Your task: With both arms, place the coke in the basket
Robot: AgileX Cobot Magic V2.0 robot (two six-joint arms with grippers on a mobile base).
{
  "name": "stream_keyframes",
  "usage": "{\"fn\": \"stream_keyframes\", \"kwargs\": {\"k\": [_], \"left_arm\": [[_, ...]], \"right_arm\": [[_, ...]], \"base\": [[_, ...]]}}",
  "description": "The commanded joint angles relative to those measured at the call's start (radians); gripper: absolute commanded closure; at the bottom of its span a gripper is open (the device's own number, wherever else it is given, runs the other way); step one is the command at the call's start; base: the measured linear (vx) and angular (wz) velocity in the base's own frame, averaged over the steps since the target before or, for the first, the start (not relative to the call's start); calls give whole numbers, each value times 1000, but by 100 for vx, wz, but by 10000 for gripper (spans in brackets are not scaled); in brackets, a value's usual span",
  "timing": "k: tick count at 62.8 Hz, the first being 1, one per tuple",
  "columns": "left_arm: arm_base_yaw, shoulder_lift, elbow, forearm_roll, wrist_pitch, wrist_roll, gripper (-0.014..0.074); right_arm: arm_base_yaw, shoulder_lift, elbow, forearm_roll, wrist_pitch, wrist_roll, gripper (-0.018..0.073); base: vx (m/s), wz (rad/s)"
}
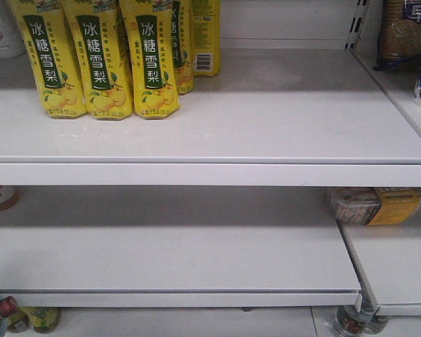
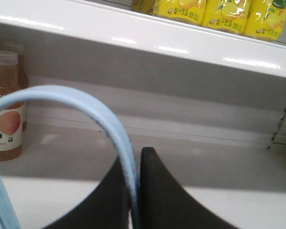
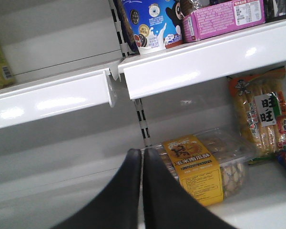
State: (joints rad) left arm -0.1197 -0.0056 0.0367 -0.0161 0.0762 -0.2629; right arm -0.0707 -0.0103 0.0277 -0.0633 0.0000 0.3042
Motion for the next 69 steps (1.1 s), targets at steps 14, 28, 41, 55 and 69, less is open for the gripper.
{"fn": "stream_keyframes", "kwargs": {"k": [14, 28, 41, 55, 69], "left_arm": [[1, -21, 3, 41, -139, 34, 602], [1, -21, 3, 41, -139, 34, 602], [1, -21, 3, 41, -139, 34, 602], [1, -21, 3, 41, -139, 34, 602], [1, -21, 3, 41, -139, 34, 602]], "right_arm": [[6, -17, 12, -127, -83, -15, 561], [6, -17, 12, -114, -83, 16, 561], [6, -17, 12, -104, -83, 17, 561], [6, -17, 12, -105, -83, 16, 561], [6, -17, 11, -105, -83, 16, 561]], "base": [[0, 0], [0, 0], [0, 0], [0, 0], [0, 0]]}}
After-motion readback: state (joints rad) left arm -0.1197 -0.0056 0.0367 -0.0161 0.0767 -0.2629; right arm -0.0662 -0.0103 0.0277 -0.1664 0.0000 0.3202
